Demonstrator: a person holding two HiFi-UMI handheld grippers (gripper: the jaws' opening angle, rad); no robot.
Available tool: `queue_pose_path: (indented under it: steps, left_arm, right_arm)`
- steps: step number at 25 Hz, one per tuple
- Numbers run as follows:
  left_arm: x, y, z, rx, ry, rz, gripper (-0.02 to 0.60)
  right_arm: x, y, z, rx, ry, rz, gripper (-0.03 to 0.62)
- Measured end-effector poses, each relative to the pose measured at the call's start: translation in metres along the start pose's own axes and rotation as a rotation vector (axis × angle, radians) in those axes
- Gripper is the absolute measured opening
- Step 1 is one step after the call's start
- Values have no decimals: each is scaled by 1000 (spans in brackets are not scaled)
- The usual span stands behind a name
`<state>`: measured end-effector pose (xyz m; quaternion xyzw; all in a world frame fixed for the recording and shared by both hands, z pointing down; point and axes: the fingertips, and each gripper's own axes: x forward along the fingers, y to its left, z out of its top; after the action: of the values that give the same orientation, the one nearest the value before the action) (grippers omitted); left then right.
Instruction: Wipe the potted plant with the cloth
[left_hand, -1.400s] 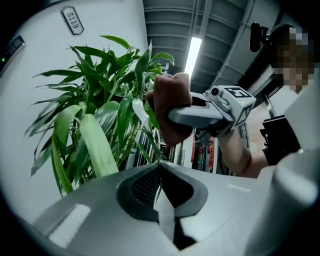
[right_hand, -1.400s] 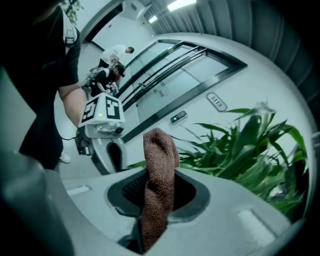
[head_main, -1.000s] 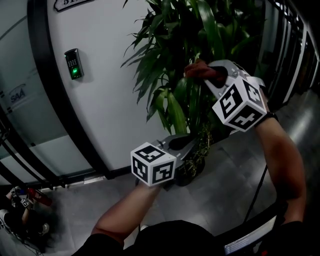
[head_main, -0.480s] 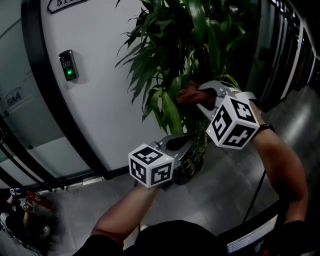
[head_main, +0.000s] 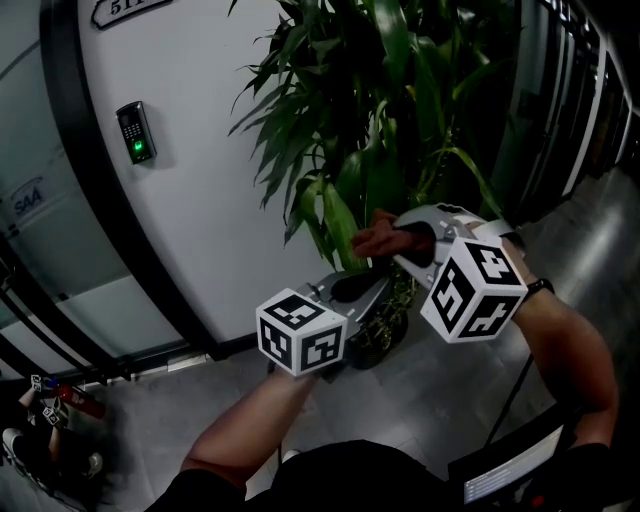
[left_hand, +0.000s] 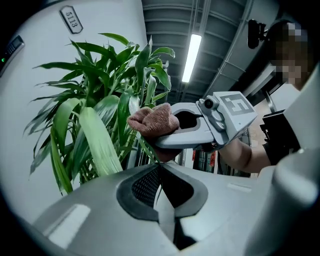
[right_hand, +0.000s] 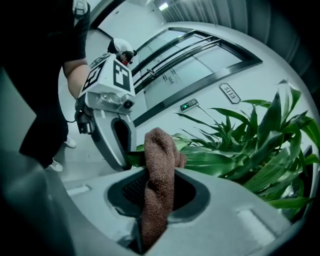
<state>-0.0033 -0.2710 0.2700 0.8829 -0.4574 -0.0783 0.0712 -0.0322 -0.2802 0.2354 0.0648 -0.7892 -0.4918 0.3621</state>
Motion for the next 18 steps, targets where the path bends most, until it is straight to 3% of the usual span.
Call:
queue_pose_path:
  steps: [5,12,15,18]
  left_arm:
    - [-1,1,1,3,0,-1,15]
    - [-2,3,2,-3,-14,-1,16]
    - [-4,3,3,-4,-15,-5,17]
    - [-6,1,5,1,-19,-11,15]
  right_arm:
    - [-1,31,6,-50,-4,93,64]
    - [-7,31,13,-51,-17,103,64]
    - [-17,7,13,-28,-31,32,64]
    - [-32,-45,12,39,-53,-128,64]
